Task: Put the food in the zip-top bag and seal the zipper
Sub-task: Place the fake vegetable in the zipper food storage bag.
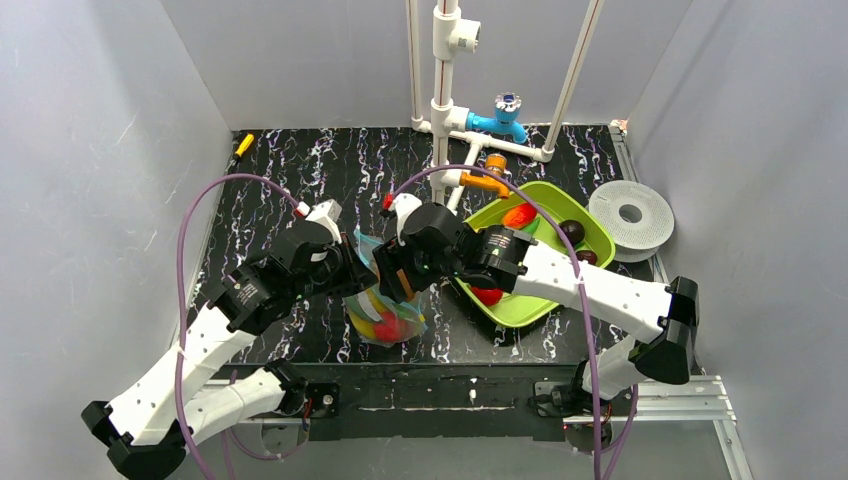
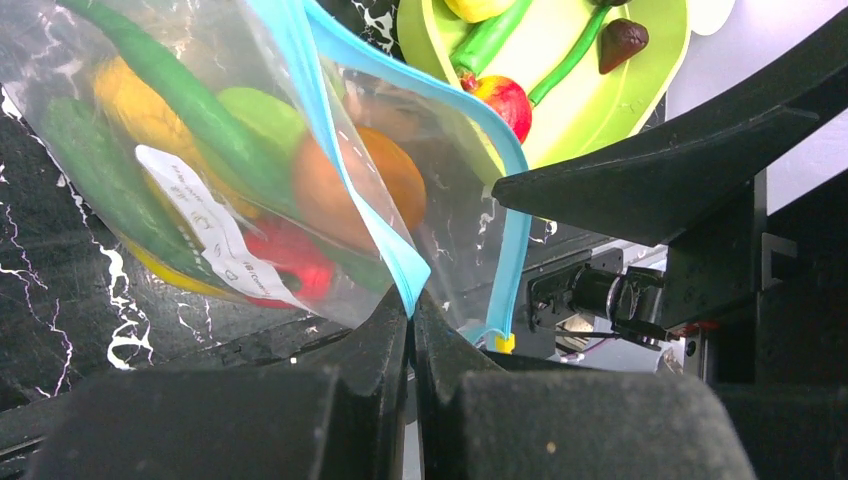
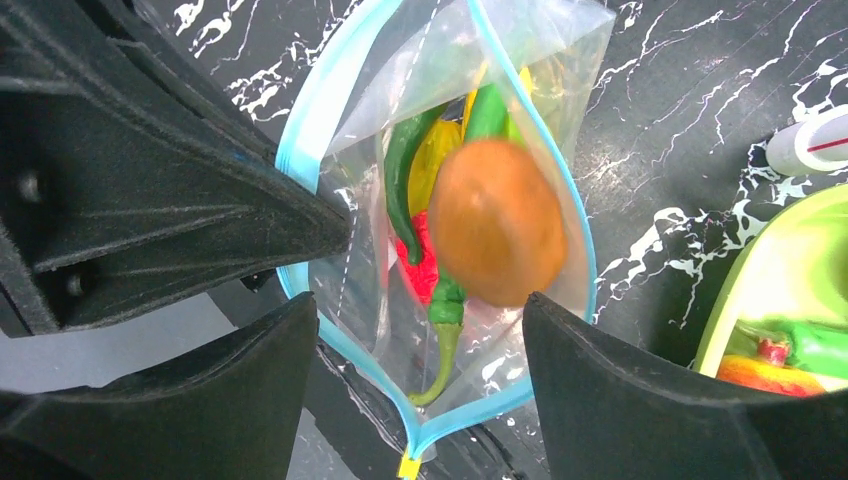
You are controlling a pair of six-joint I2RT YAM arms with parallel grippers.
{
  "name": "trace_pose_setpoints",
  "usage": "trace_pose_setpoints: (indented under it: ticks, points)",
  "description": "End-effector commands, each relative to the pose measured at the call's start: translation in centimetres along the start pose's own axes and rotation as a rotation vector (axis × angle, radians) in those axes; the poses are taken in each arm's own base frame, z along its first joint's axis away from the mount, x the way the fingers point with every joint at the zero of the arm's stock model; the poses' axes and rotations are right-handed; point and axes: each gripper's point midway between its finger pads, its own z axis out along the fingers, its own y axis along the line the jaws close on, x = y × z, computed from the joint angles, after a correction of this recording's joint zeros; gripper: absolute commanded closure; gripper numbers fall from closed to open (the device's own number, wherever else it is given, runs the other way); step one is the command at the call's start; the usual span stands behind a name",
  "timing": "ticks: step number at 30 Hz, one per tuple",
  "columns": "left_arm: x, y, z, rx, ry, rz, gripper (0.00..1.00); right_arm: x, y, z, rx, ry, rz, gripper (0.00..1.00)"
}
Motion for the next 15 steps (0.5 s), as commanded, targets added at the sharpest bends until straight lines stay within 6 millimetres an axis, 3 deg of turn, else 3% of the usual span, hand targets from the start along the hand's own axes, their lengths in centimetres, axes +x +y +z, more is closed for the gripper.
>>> trace_pose_setpoints:
  ticks: [1,9,15]
  points:
    - [-0.1,-0.2,-0.1,0.005,0.000,0.001,1.00,-1.7,0.2,-1.0,0.021,-0.041,-0.028,0.18]
    - [-0.1,0.2,-0.5,-0.006,-0.011,-0.010,1.00,-2.4,-0.4,-3.4,0.031,-0.120,-0.028,0.17]
    - [-0.7,0.5,-0.9,-0.025,-0.051,-0.018,1.00,-0.7,-0.1,-5.4,-0.043,-0.142,-0.029,0.18]
